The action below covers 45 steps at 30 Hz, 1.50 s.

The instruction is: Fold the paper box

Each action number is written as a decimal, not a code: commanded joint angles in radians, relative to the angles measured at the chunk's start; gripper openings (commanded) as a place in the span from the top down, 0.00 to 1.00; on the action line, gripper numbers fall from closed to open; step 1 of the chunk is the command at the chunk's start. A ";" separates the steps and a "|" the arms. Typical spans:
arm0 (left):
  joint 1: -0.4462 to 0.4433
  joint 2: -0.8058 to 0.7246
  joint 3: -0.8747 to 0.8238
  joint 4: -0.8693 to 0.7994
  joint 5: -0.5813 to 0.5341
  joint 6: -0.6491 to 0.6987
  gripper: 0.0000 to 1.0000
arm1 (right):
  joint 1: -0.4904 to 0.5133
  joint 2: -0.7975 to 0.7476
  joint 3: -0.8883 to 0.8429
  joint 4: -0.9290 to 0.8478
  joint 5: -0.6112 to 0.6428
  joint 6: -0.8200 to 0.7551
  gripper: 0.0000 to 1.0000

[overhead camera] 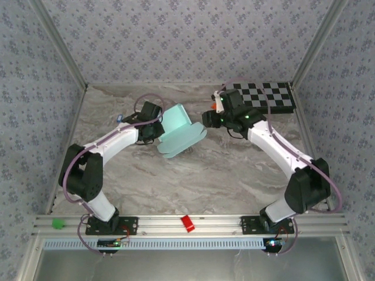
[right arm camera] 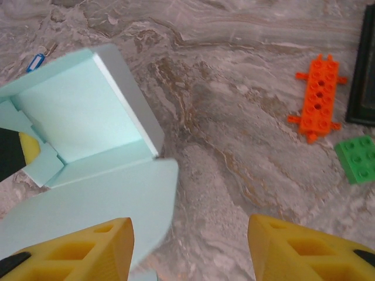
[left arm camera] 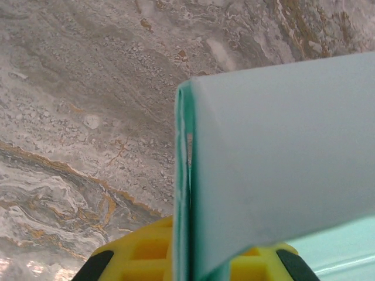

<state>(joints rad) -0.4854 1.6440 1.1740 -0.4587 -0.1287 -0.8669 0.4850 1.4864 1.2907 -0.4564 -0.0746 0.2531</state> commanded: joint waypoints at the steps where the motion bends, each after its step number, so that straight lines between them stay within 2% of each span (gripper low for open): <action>1: -0.018 -0.052 -0.014 0.016 -0.024 -0.156 1.00 | -0.016 -0.075 -0.038 -0.051 0.013 0.075 0.45; 6: -0.030 -0.089 -0.048 0.008 -0.012 -0.353 1.00 | -0.022 -0.161 -0.088 -0.042 0.004 0.127 0.45; 10: -0.052 -0.109 -0.063 -0.022 -0.036 -0.462 1.00 | -0.027 -0.186 -0.070 -0.097 -0.018 0.266 0.45; 14: -0.060 -0.112 -0.081 -0.050 -0.032 -0.568 1.00 | -0.016 -0.184 -0.066 -0.093 -0.121 0.399 0.46; 19: -0.075 -0.106 -0.103 -0.033 -0.020 -0.648 1.00 | 0.037 -0.163 -0.106 0.018 -0.208 0.529 0.46; 24: -0.079 -0.095 -0.097 -0.031 -0.019 -0.662 1.00 | 0.088 -0.132 -0.132 0.081 -0.189 0.578 0.47; 40: -0.083 -0.090 -0.116 -0.017 0.001 -0.679 1.00 | 0.131 -0.021 -0.107 0.108 -0.226 0.595 0.50; 45: -0.084 -0.095 -0.117 -0.017 -0.001 -0.680 1.00 | 0.136 0.005 -0.068 0.104 -0.216 0.597 0.54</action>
<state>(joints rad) -0.5594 1.5585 1.0611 -0.4713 -0.1421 -1.5127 0.6167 1.4761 1.1847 -0.3485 -0.2886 0.8345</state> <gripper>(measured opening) 0.092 0.465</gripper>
